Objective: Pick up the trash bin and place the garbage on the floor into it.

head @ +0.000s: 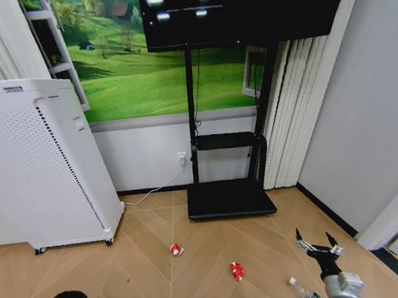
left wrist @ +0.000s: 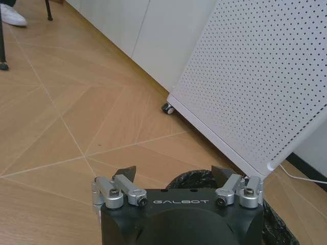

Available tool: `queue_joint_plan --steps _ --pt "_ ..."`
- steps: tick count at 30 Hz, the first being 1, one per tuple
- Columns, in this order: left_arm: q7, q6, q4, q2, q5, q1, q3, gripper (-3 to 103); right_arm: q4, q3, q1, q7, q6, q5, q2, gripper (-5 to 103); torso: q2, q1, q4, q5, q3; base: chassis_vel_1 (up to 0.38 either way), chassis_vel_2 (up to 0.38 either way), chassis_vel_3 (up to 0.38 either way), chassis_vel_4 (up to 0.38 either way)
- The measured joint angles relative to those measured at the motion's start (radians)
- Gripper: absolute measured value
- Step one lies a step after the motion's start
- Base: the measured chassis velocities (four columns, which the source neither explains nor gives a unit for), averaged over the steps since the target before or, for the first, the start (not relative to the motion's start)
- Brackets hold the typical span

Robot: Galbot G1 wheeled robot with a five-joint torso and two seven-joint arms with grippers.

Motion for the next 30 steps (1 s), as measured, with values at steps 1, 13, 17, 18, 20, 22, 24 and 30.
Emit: queue_joint_plan --steps 1,13,17,18,20,22,24,30 --pt "0.000 0.000 0.000 0.000 0.000 0.000 0.000 85 0.000 0.000 0.000 0.000 0.000 0.000 0.000 100 0.000 0.000 0.0000 0.0000 0.000 0.000 0.000 0.000 0.000" --pt "-0.006 0.050 0.087 0.027 0.030 -0.079 0.107 85 0.022 0.005 -0.004 0.006 -0.015 0.003 -0.008 100 0.000 0.000 0.0000 0.0002 0.000 0.000 0.000 0.000 0.000" --pt "-0.014 0.065 0.115 0.026 0.045 -0.092 0.141 85 0.027 0.008 -0.006 0.008 -0.018 0.005 -0.012 100 0.000 0.000 0.0001 0.0001 0.000 0.000 0.000 0.000 0.000" --pt "-0.016 0.069 0.123 0.026 0.055 -0.094 0.157 85 0.028 0.008 -0.007 0.008 -0.019 0.005 -0.013 100 0.000 0.000 0.0001 0.0000 0.000 0.000 0.000 0.000 0.000" --pt "-0.018 0.075 0.124 0.023 0.067 -0.093 0.177 85 0.032 0.008 -0.007 0.009 -0.020 0.005 -0.013 100 0.000 0.000 0.0000 0.0004 0.000 0.000 0.000 0.000 0.000" --pt "-0.018 0.077 0.122 0.015 0.078 -0.092 0.189 85 0.035 0.008 -0.007 0.010 -0.022 0.005 -0.013 100 0.000 0.000 0.0001 -0.0001 0.000 0.000 0.000 0.000 0.000" --pt "-0.018 0.077 0.121 0.012 0.083 -0.092 0.194 85 0.037 0.008 -0.007 0.011 -0.023 0.006 -0.013 100 0.000 0.000 0.0001 -0.0002 0.000 0.000 0.000 0.000 0.000" --pt "-0.021 0.072 0.126 0.003 0.083 -0.089 0.208 68 0.036 0.010 -0.013 0.013 -0.024 0.012 -0.013 100 0.000 0.000 -0.0001 0.0005 0.000 0.000 0.000 0.000 0.000"
